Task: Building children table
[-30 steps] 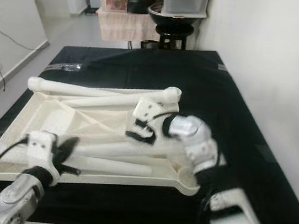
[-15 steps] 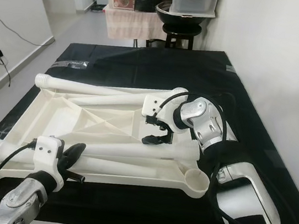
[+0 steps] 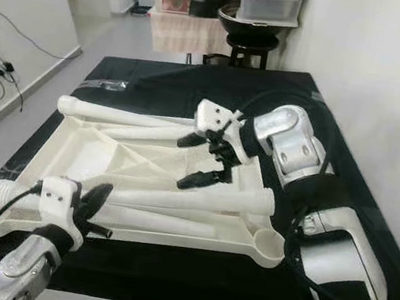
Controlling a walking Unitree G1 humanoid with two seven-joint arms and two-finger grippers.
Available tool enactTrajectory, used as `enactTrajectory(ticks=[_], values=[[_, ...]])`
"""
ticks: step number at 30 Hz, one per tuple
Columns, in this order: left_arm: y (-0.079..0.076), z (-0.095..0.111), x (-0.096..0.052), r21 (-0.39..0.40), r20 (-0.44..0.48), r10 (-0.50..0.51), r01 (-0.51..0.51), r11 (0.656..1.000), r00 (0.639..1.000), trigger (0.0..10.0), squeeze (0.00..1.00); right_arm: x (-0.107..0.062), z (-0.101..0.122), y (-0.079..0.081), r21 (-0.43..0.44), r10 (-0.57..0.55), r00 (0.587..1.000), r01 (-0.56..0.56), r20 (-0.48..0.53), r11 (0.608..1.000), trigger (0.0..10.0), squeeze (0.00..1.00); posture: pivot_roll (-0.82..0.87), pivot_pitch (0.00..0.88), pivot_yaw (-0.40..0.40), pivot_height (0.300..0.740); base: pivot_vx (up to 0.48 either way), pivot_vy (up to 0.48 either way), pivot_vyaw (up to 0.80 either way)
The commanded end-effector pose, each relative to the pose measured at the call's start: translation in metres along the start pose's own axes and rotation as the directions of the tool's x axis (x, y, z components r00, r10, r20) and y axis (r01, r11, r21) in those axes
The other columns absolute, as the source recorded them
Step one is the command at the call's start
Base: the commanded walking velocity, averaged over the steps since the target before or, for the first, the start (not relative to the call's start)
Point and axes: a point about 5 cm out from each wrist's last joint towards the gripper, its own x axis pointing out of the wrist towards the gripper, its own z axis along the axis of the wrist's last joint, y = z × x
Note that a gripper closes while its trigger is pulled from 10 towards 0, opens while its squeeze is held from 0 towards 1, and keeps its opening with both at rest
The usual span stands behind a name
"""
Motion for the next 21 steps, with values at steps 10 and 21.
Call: enactTrajectory(ticks=[10,21], values=[[-0.016,-0.008,-0.005,0.014,-0.088,-0.147,0.148,0.989,0.985,10.0,0.00,0.014,-0.039,-0.001,0.058,-0.048,0.948,0.070,-0.315,0.996,10.0,0.00,-0.01,0.000,0.024,0.740,0.000,0.000,0.00],[-0.014,-0.015,-0.010,0.040,-0.135,-0.135,0.142,0.989,0.981,10.0,0.00,0.011,-0.055,0.000,0.019,-0.073,0.872,0.094,-0.484,0.995,4.2,0.00,0.00,0.000,0.019,0.740,0.000,0.000,0.00]])
